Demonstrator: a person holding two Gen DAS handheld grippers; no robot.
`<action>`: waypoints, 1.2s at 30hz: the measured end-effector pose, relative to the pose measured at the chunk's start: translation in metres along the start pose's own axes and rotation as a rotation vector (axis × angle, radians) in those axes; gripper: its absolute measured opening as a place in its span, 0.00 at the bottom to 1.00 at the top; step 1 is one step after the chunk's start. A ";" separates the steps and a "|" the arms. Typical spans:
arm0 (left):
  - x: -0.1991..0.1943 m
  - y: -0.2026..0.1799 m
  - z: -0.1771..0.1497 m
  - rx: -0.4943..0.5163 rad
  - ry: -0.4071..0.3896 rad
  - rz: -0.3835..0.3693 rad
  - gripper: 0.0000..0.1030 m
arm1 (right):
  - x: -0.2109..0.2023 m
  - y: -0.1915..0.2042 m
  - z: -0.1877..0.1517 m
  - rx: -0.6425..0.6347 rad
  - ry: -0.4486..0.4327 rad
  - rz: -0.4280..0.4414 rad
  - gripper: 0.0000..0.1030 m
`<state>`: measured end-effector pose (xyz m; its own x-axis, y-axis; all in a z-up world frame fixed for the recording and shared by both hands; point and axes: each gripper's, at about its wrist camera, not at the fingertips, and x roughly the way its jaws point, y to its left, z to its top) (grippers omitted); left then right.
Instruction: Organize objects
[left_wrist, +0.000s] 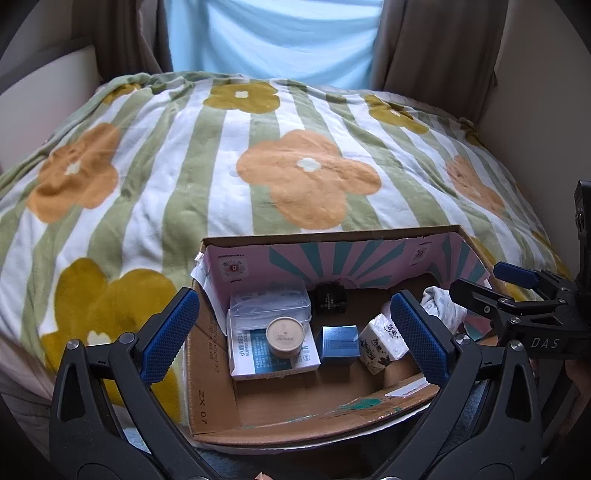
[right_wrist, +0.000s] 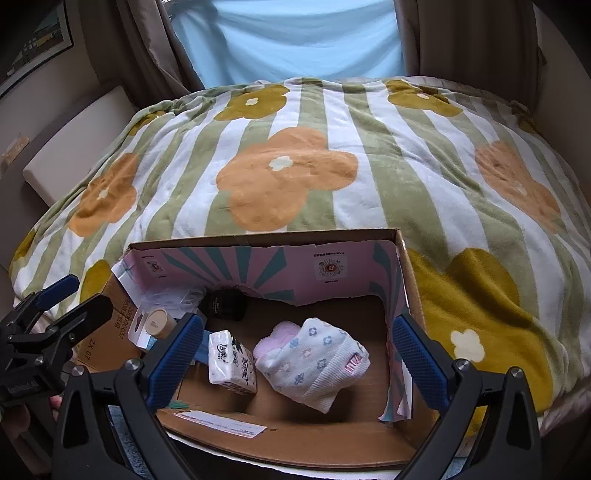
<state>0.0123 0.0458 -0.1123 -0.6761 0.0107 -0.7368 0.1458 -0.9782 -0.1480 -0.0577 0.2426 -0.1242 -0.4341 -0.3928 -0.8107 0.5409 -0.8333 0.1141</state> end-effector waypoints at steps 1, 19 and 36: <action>-0.001 -0.001 0.000 0.002 -0.002 0.001 1.00 | -0.001 0.001 0.001 -0.003 -0.001 -0.003 0.99; -0.088 -0.003 0.085 0.009 -0.155 0.054 1.00 | -0.085 0.025 0.056 -0.043 -0.117 -0.060 0.99; -0.093 -0.004 0.108 0.013 -0.192 0.049 1.00 | -0.102 0.026 0.087 -0.030 -0.200 -0.097 0.99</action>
<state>-0.0032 0.0267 0.0280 -0.7939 -0.0759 -0.6033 0.1739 -0.9791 -0.1057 -0.0616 0.2270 0.0113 -0.6175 -0.3832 -0.6869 0.5096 -0.8601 0.0216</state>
